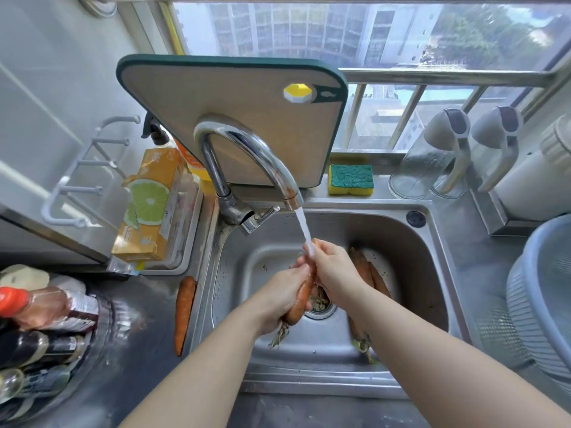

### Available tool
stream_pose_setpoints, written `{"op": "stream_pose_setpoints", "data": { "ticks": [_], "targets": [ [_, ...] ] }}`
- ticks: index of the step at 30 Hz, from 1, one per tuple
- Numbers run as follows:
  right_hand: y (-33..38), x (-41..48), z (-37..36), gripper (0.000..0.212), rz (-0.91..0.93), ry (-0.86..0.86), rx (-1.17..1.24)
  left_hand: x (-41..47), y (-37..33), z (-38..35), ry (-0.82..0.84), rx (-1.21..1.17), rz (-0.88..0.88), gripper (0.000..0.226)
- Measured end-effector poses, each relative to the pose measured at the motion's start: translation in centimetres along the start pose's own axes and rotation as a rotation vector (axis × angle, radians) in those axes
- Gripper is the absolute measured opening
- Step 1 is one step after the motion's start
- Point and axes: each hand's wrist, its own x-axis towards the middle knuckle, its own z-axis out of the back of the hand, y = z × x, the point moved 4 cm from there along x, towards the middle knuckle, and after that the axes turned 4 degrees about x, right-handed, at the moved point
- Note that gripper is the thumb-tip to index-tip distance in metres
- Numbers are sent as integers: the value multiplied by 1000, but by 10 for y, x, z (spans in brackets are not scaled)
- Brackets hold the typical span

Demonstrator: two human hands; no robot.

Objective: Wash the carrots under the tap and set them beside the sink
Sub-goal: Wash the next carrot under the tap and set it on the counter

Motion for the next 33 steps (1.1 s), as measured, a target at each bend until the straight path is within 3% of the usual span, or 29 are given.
{"op": "stream_pose_setpoints", "data": {
  "ticks": [3,5,9,13,16,19,21,23,27,29,33],
  "targets": [
    [-4,8,5,40,-78,-107,-12,-6,-2,-3,37,152,-77,9],
    [-6,11,9,42,-154,-136,65,-7,-5,-4,39,207,-114,5],
    [-3,9,4,29,-218,34,414,-5,-8,4,41,175,-111,24],
    [-5,4,4,20,-171,224,463,0,-5,10,106,15,-4,36],
    [-6,0,9,33,-112,291,321,2,-6,8,155,-52,68,40],
    [-1,5,19,24,14,176,61,8,-5,7,127,-25,62,46],
    [3,7,22,12,64,95,-11,10,-9,9,82,97,-27,50],
    [5,7,23,8,75,37,-82,7,-16,13,59,299,-112,39],
    [4,6,26,16,67,-64,-124,5,-20,20,21,609,-213,22],
    [6,4,28,16,79,-87,-135,9,-22,24,-48,655,-248,19],
    [16,-2,33,12,66,-6,-108,12,-33,19,-112,672,-278,36]
  ]
}}
